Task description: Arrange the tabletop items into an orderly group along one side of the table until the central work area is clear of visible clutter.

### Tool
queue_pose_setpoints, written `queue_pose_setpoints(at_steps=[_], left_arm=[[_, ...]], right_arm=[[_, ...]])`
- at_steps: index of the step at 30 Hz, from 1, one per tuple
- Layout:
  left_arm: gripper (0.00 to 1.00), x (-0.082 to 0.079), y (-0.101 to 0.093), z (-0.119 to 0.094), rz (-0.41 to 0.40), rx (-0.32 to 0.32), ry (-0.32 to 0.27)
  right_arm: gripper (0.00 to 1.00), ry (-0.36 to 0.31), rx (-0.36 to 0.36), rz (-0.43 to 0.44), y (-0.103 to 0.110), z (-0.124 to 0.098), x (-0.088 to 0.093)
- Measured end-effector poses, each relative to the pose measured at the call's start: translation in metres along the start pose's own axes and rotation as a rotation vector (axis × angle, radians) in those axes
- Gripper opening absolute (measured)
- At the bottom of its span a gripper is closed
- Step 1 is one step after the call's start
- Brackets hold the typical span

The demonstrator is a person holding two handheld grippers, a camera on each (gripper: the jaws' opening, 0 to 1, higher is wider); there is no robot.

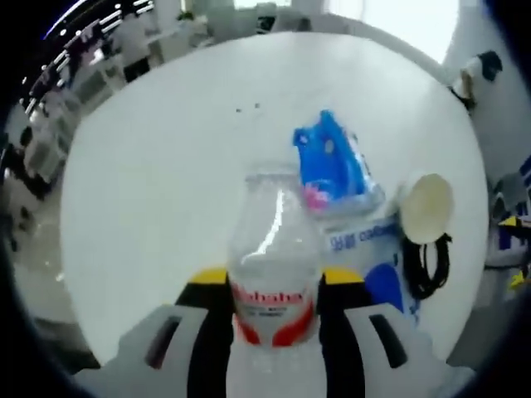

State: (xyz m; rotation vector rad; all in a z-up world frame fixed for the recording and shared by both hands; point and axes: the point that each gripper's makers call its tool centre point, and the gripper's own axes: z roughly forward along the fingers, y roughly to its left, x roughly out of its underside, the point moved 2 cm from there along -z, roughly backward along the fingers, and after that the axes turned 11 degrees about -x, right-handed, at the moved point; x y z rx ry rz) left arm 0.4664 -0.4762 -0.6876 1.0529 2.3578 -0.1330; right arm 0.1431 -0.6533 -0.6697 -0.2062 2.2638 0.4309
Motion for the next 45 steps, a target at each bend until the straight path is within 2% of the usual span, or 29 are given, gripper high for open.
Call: queue_pose_setpoints(at_steps=[6,11,13,19,25,27,33,37,45], left_arm=[[0.36,-0.020,0.023,-0.013,-0.056,-0.072,-0.092],[0.36,-0.039,0.047,-0.027,-0.156,-0.139,-0.189],[0.36,-0.047,0.059,-0.033,-0.170,-0.180,-0.238],[0.36,-0.052,0.077,-0.042,-0.205,-0.238,-0.284],[0.36,-0.052,0.090,-0.045,-0.262,-0.296,-0.336],[0.36,-0.050,0.095,-0.044,-0.324,-0.320,-0.354],[0.36,-0.042,0.102,-0.039,-0.395,-0.368,-0.375],[0.36,-0.034,0.110,-0.041,-0.423,-0.446,-0.422],[0.37,-0.012,0.108,-0.023,-0.507,-0.475,-0.394]], right_arm=[[0.69,0.000,-0.005,-0.004,0.001,0.000,-0.001],[0.68,-0.001,-0.008,-0.004,0.001,0.000,-0.002],[0.68,-0.003,-0.008,-0.005,0.001,0.000,-0.002],[0.68,-0.008,-0.010,-0.003,0.001,0.000,-0.003],[0.68,-0.001,-0.016,-0.006,0.003,0.001,-0.002],[0.68,0.003,-0.018,-0.007,0.004,0.001,-0.001],[0.67,0.014,-0.023,-0.004,0.004,0.001,0.001],[0.67,0.023,-0.031,-0.003,0.005,0.002,0.003],[0.67,0.042,-0.042,-0.013,0.008,0.004,0.006]])
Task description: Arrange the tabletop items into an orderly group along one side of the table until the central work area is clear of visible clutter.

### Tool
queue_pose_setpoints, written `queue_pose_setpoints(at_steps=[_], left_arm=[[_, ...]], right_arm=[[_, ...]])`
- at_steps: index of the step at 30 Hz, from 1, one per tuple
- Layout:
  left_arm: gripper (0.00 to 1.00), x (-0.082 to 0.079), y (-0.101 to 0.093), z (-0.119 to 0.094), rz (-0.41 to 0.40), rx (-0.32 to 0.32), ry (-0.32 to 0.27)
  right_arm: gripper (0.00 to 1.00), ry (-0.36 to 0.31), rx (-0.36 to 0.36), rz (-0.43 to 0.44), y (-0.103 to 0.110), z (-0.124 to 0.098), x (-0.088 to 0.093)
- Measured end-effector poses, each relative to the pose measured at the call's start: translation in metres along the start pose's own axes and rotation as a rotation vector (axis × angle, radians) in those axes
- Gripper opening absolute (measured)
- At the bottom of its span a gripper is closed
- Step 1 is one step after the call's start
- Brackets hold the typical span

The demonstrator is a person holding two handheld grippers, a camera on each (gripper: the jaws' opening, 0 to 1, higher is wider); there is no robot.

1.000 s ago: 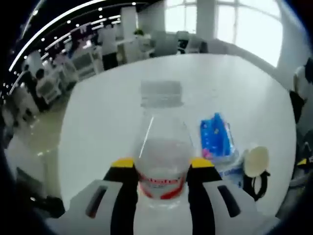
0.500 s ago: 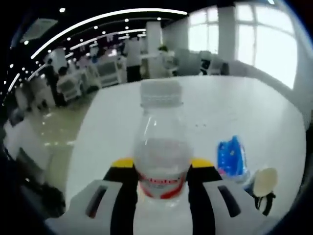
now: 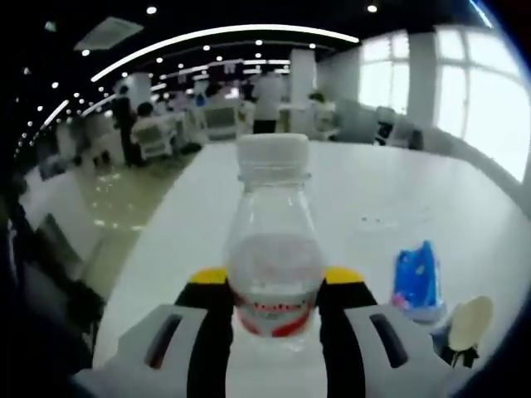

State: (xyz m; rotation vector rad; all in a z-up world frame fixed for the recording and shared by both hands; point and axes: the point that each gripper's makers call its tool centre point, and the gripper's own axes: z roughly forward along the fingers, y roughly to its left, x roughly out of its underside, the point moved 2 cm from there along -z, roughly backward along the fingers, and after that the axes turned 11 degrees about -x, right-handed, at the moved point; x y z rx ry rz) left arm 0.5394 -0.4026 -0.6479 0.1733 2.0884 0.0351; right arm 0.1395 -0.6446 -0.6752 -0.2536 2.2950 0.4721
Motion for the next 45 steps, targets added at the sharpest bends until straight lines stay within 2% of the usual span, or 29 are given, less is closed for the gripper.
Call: queue_pose_setpoints(at_steps=[8,14,20,23,27,32,34,41,42,43,45], left_arm=[[0.37,0.019,-0.001,0.000,-0.050,-0.037,0.002],[0.37,0.016,-0.006,0.001,-0.053,-0.043,-0.050],[0.37,0.028,-0.004,0.006,-0.079,-0.062,-0.047],[0.38,0.027,-0.004,0.008,-0.073,-0.069,-0.097],[0.38,0.030,-0.001,0.008,-0.093,-0.098,-0.094],[0.39,0.035,-0.001,0.004,-0.072,-0.119,-0.105],[0.39,0.036,0.001,0.002,-0.100,-0.138,-0.094],[0.39,0.037,0.000,-0.001,-0.099,-0.123,-0.080],[0.40,0.038,-0.001,-0.001,-0.090,-0.115,-0.072],[0.44,0.044,-0.004,0.001,-0.094,-0.074,-0.035],[0.53,0.043,-0.003,0.001,-0.131,-0.065,-0.054]], right_arm=[[0.67,-0.002,-0.001,0.018,-0.001,-0.001,0.002],[0.67,-0.002,-0.002,0.041,-0.003,0.000,0.004],[0.67,-0.002,0.008,0.062,-0.007,-0.001,0.006],[0.67,-0.001,0.013,0.064,-0.007,-0.001,0.007],[0.67,0.005,0.014,0.062,-0.007,0.000,0.008],[0.67,0.007,0.011,0.059,-0.006,0.000,0.008],[0.67,0.004,0.011,0.060,-0.007,0.000,0.008],[0.66,0.003,0.009,0.058,-0.006,0.000,0.008],[0.66,0.004,0.009,0.057,-0.006,0.000,0.008],[0.66,0.005,0.007,0.057,-0.006,0.000,0.008],[0.67,0.010,0.002,0.055,-0.005,0.001,0.008]])
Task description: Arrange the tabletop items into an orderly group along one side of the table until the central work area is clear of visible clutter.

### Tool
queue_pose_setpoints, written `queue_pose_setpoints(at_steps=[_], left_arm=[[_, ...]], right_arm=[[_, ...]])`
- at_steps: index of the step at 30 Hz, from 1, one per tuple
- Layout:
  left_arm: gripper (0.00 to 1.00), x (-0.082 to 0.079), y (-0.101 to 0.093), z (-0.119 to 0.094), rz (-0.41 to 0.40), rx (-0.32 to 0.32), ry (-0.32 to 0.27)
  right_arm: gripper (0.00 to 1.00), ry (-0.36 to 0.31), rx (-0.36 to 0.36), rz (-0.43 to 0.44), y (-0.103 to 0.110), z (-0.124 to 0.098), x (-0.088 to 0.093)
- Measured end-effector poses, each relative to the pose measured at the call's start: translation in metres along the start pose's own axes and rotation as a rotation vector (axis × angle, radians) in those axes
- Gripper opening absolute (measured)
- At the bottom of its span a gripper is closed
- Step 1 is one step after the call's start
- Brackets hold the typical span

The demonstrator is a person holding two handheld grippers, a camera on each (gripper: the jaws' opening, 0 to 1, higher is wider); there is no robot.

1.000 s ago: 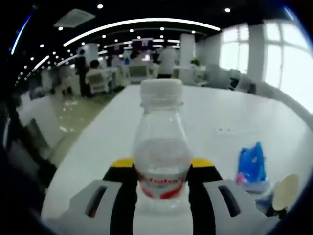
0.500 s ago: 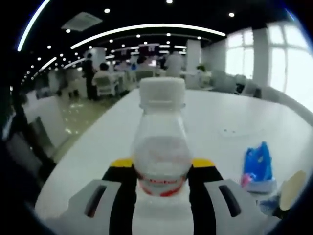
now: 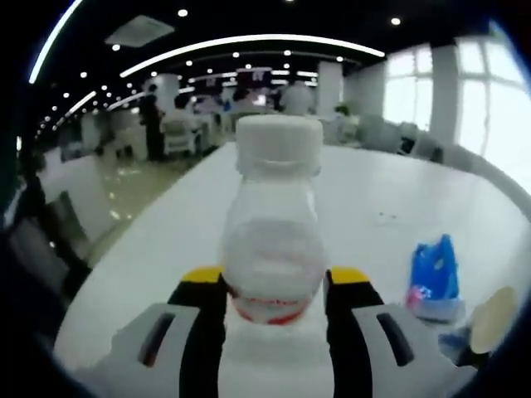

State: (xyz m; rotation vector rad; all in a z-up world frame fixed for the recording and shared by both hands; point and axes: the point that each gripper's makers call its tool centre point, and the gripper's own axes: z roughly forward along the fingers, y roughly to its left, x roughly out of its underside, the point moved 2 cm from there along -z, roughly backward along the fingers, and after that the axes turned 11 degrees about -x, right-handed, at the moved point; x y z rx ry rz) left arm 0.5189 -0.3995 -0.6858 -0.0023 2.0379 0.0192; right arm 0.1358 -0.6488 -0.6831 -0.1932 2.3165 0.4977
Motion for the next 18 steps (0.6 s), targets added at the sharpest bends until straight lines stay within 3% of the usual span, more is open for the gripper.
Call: queue_pose_setpoints(at_steps=[3,6,7,18], left_arm=[[0.56,0.002,-0.002,-0.003,0.022,0.013,0.021],[0.72,0.004,-0.014,-0.005,0.025,0.088,0.041],[0.75,0.004,-0.013,-0.006,0.027,0.087,0.048],[0.78,-0.007,-0.011,-0.029,0.029,0.134,0.045]], right_arm=[[0.67,-0.005,-0.003,-0.011,0.002,0.000,-0.002],[0.67,-0.012,-0.006,-0.011,0.002,0.000,-0.003],[0.67,-0.012,-0.007,-0.010,0.002,0.000,-0.003],[0.66,0.001,-0.028,-0.014,0.006,0.002,-0.002]])
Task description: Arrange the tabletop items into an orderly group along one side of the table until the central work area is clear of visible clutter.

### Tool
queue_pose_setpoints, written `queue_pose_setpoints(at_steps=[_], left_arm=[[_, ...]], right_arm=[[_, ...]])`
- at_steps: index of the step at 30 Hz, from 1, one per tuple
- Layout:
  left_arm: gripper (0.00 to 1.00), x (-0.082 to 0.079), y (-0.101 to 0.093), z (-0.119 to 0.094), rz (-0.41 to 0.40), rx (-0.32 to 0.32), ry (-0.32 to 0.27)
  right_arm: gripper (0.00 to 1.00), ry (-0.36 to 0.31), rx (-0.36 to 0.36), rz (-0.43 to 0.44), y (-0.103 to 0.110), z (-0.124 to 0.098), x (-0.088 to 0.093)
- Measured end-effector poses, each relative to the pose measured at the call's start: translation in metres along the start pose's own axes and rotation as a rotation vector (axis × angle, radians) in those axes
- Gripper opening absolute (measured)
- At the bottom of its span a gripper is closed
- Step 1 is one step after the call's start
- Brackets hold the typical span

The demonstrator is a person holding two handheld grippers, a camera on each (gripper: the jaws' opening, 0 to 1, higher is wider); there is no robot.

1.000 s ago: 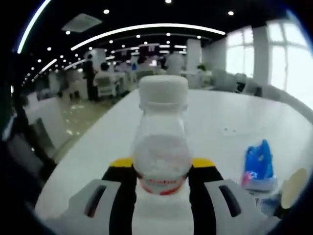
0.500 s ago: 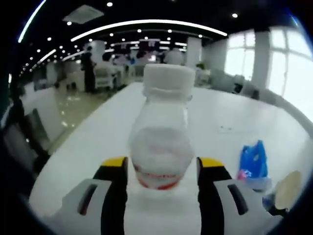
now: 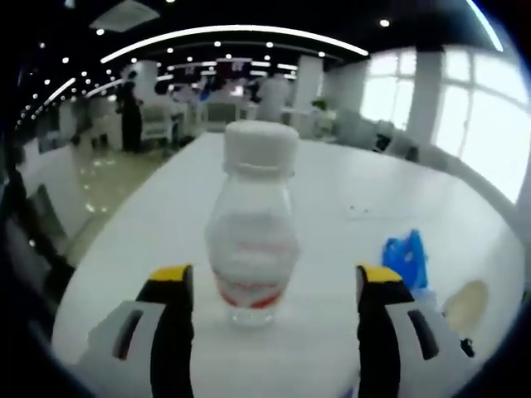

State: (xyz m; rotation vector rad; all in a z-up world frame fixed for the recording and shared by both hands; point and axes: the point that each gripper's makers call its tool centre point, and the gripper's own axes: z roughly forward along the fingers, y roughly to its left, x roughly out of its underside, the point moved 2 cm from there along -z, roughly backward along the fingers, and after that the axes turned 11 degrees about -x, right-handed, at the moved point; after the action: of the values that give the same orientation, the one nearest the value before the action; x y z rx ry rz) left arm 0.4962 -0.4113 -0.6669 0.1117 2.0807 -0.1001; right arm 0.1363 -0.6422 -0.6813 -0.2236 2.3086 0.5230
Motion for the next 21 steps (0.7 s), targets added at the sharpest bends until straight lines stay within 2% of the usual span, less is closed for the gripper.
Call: queue_pose_setpoints(at_steps=[4,10,15,21], left_arm=[[0.76,0.000,0.001,-0.009,0.016,0.021,0.019],[0.79,-0.003,0.003,-0.026,0.059,0.028,0.013],[0.79,-0.005,0.003,-0.036,0.059,0.032,0.002],[0.79,0.002,0.006,-0.052,0.085,0.042,0.010]], right_arm=[[0.66,-0.006,-0.007,-0.014,0.003,0.000,-0.003],[0.67,-0.017,0.012,-0.026,0.000,-0.003,-0.005],[0.70,-0.023,0.029,-0.030,-0.003,-0.005,-0.007],[0.76,-0.006,0.051,-0.048,-0.006,-0.006,-0.005]])
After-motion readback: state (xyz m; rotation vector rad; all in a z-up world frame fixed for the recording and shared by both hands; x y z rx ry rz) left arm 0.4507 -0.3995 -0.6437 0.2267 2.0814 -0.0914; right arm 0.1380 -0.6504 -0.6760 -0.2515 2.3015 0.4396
